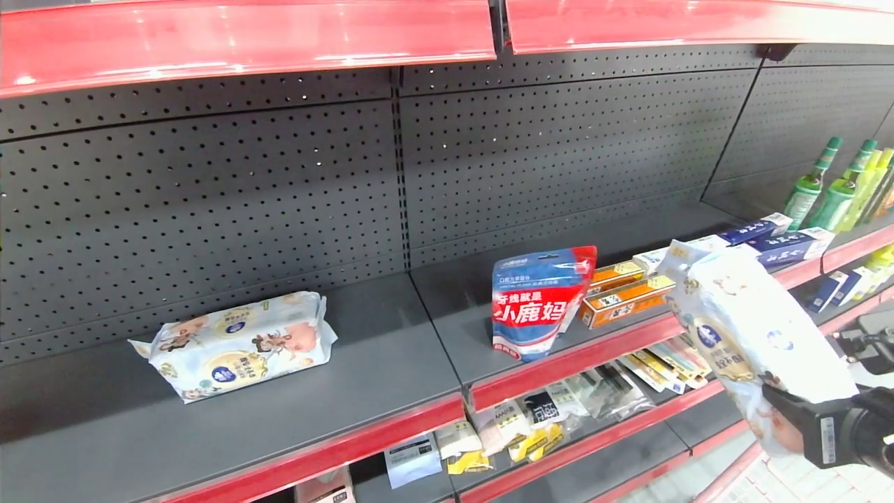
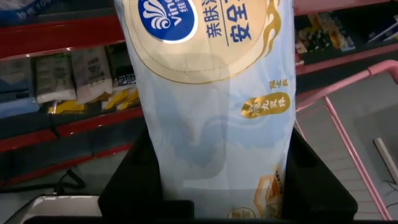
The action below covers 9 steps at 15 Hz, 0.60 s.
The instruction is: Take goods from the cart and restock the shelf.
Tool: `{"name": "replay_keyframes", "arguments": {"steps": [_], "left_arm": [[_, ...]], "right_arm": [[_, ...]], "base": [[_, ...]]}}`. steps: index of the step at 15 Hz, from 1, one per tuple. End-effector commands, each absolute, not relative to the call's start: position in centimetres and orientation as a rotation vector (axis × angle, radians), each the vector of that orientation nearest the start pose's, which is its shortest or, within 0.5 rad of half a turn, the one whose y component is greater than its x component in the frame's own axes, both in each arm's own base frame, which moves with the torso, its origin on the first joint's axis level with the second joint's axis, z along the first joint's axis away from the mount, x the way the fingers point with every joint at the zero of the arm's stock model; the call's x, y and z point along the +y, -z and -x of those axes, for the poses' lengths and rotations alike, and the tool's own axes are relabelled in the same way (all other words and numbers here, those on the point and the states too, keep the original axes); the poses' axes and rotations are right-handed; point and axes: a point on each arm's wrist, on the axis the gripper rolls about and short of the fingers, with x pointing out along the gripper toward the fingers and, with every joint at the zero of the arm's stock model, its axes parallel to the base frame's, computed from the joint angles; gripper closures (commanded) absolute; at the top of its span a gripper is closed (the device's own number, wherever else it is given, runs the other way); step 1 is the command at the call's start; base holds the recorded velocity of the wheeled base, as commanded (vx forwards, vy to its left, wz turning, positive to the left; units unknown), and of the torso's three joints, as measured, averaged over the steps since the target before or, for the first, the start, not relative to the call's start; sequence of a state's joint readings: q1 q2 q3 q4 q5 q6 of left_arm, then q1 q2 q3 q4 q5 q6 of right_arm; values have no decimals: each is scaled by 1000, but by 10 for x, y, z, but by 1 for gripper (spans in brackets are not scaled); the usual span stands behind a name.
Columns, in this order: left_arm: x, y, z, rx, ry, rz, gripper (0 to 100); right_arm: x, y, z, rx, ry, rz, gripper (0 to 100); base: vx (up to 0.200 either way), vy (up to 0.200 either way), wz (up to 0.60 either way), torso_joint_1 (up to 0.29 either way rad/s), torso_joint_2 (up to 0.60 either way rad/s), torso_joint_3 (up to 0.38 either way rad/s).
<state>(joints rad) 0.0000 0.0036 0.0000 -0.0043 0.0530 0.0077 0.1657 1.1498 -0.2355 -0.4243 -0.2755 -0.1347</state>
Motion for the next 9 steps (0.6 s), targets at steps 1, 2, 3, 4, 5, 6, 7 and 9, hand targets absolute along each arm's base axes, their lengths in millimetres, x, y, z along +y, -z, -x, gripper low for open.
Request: {"name": "replay_keyframes", "arguments": {"steps": [1,2,3,4,5,6,7,9], "left_arm": [[1,-76,22,0,-54,-8,0],[1,-76,22,0,-54,-8,0],[1,-76,22,2,-54,-8,0],[1,-76,22,0,-54,-8,0],[1,-76,22,0,-54,-8,0],[1,-76,22,0,-52,-8,0],[1,-76,22,0,-54,-8,0],[1,-76,22,0,-54,-8,0]], "right_arm": [[7,-133,-99,393,127,216,100],[6,-130,-92,384,128,214,100],[5,-130,-87,367,135,209,100],[4,-129,-85,360,146,205,100],[4,-129,-85,360,146,205,100],[3,-124,-83,379,152,213,100],[3,-124,-82,381,157,226,100],[1,-124,-83,386,179,231,100]], "base": [[0,0,0,0,0,0],[0,0,0,0,0,0],[0,0,0,0,0,0],[0,0,0,0,0,0],[0,0,0,0,0,0],[0,0,0,0,0,0],[0,0,0,0,0,0],[0,0,0,0,0,0]]}}
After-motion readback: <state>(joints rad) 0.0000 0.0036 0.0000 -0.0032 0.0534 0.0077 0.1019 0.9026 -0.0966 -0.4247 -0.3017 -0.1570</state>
